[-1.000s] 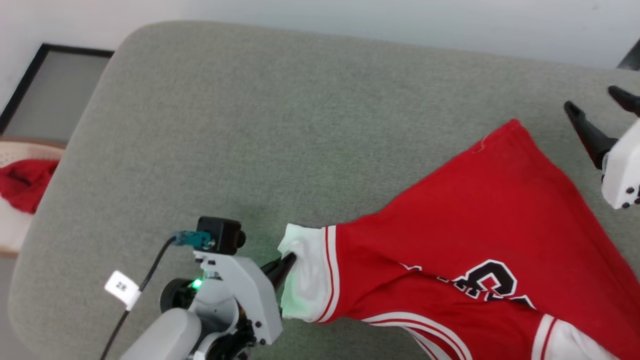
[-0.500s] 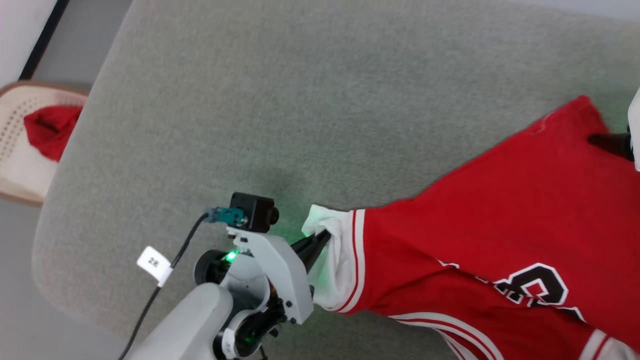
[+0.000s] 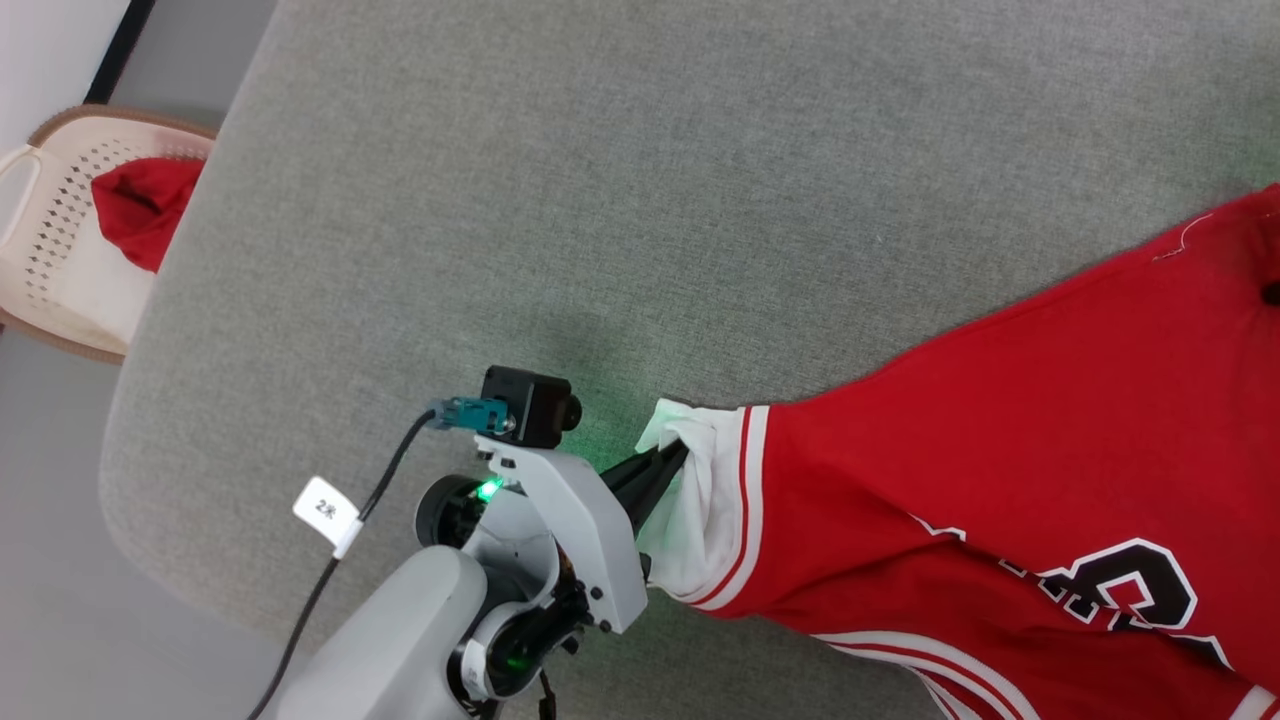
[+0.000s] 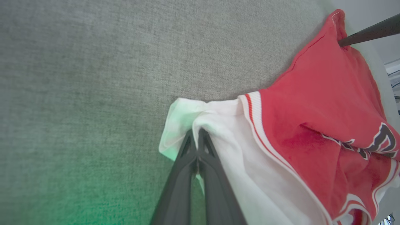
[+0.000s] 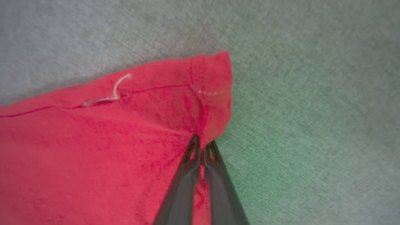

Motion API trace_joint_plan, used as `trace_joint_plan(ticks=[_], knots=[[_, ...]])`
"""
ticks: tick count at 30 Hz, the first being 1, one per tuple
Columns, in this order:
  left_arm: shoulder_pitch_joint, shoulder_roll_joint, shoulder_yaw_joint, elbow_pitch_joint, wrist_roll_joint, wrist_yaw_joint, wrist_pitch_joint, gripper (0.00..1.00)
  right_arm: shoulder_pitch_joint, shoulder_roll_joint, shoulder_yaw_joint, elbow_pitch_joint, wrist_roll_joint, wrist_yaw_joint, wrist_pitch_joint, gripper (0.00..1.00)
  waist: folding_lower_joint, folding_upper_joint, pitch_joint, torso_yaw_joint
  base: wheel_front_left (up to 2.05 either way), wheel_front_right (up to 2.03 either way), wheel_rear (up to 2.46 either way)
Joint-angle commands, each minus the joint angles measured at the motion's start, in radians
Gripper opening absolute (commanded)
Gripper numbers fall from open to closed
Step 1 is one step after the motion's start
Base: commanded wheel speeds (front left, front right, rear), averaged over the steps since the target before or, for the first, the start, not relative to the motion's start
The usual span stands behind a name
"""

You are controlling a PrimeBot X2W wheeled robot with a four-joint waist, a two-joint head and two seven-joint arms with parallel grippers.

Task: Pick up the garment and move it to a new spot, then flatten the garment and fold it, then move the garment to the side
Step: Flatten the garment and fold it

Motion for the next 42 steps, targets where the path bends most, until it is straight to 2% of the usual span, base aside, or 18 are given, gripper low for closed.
trace_joint_plan(ticks=[1,6,11,19,23,28,35,42], knots=[[0.002,0.01,0.002,0.02,-0.003,0.007,0.001,0.0,0.035,0.019,0.001,0.03,-0.016,-0.001,0.014,0.0,0.0,0.0,-0.002,-0.002,0.0,0.0,0.0],[-0.004,0.015,0.005,0.025,-0.01,0.013,0.014,0.0,0.013,0.042,-0.043,0.036,-0.061,-0.001,0.011,0.0,0.0,0.0,-0.014,-0.015,0.0,0.0,0.0],[-0.025,0.037,0.015,0.007,-0.034,0.019,0.069,0.0,-0.007,0.08,-0.068,0.013,-0.085,-0.001,-0.045,0.0,0.0,0.0,-0.051,-0.044,0.0,0.0,0.0],[-0.117,0.118,0.046,-0.034,-0.082,0.057,0.249,0.0,-0.025,0.115,-0.081,0.001,-0.076,-0.001,-0.125,0.0,0.0,0.0,-0.137,-0.099,0.0,0.0,0.0],[-0.22,0.177,0.067,-0.04,-0.088,0.09,0.365,0.0,-0.045,0.141,-0.088,-0.004,-0.065,-0.001,-0.171,0.0,0.0,0.0,-0.183,-0.14,0.0,0.0,0.0],[-0.37,0.226,0.077,-0.008,-0.071,0.107,0.479,0.0,-0.082,0.178,-0.099,0.006,-0.085,-0.001,-0.264,0.0,0.0,0.0,-0.237,-0.192,0.0,0.0,0.0],[-0.595,0.255,0.068,0.098,-0.006,0.085,0.548,0.0,-0.139,0.232,-0.112,0.032,-0.131,-0.001,-0.414,0.0,0.0,0.0,-0.304,-0.267,0.0,0.0,0.0],[-0.804,0.246,0.065,0.268,0.074,0.039,0.491,0.0,-0.194,0.286,-0.135,0.072,-0.183,-0.001,-0.576,0.0,0.0,0.0,-0.349,-0.334,0.0,0.0,0.0]])
